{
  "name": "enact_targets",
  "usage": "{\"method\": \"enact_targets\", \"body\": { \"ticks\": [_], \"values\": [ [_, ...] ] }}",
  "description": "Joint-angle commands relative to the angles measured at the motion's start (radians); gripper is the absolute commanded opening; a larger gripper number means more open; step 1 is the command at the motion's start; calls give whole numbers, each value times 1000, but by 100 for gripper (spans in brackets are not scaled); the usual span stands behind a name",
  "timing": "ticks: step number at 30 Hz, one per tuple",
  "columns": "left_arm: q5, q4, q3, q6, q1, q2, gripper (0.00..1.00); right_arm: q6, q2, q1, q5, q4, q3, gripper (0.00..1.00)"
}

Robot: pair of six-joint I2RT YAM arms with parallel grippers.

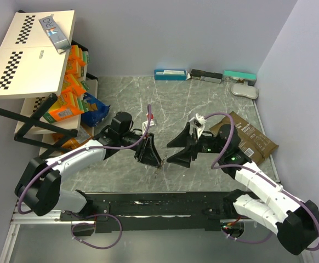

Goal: Unlock with the key

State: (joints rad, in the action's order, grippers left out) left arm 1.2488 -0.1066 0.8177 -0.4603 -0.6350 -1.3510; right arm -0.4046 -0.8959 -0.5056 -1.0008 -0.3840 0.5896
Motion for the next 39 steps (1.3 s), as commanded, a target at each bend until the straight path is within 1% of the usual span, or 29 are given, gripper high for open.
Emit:
{"method": "enact_targets", "body": {
  "ticks": [1, 6, 9, 10, 12, 13, 18, 20, 21, 23, 24, 26, 27, 29, 30, 32, 34, 36, 37, 38, 39],
  "values": [
    [89, -28, 18, 38, -6, 33, 1, 62, -29, -51, -45, 33, 56, 85],
    [95, -27, 20, 40, -6, 39, 1, 62, -63, -79, -55, 27, 56, 82],
    [95, -27, 20, 43, -6, 42, 1, 50, -78, -90, -58, 1, 49, 76],
    [93, -25, 20, 43, -6, 44, 1, 49, -81, -90, -56, -3, 47, 71],
    [90, -27, 20, 43, -6, 47, 1, 49, -87, -94, -56, -1, 47, 66],
    [89, -27, 20, 43, -6, 50, 1, 49, -89, -94, -56, 0, 47, 60],
    [86, -33, 18, 40, -6, 52, 1, 55, -87, -96, -53, 17, 41, 46],
    [86, -36, 17, 37, -6, 50, 1, 62, -86, -94, -50, 25, 41, 42],
    [86, -38, 14, 37, -6, 50, 1, 62, -83, -96, -48, 28, 41, 38],
    [86, -38, 15, 37, -6, 52, 1, 62, -83, -96, -44, 28, 41, 33],
    [84, -38, 15, 37, -6, 50, 1, 62, -81, -94, -42, 30, 42, 27],
    [72, -30, 17, 46, -6, 50, 1, 67, -80, -97, -30, 39, 45, 20],
    [69, -21, 18, 54, -6, 49, 1, 70, -78, -96, -27, 42, 45, 15],
    [55, 7, 26, 75, -6, 49, 1, 79, -75, -94, -13, 57, 49, 11],
    [31, 16, 28, 81, -6, 52, 1, 82, -71, -96, -7, 65, 50, 8],
    [-3, 41, 32, 98, -6, 53, 1, 84, -66, -94, 16, 83, 53, 6],
    [-80, 73, 44, 118, -5, 50, 1, 93, -64, -94, 42, 108, 58, 4],
    [-156, 132, 55, 144, -5, 47, 1, 101, -64, -94, 112, 164, 72, 1],
    [-248, 146, 60, 146, -5, 47, 1, 111, -67, -94, 149, 195, 78, 1],
    [-297, 181, 64, 155, -3, 47, 1, 116, -70, -94, 184, 245, 88, 1],
    [-349, 197, 67, 153, -3, 49, 1, 119, -74, -94, 261, 275, 93, 1]
  ]
}}
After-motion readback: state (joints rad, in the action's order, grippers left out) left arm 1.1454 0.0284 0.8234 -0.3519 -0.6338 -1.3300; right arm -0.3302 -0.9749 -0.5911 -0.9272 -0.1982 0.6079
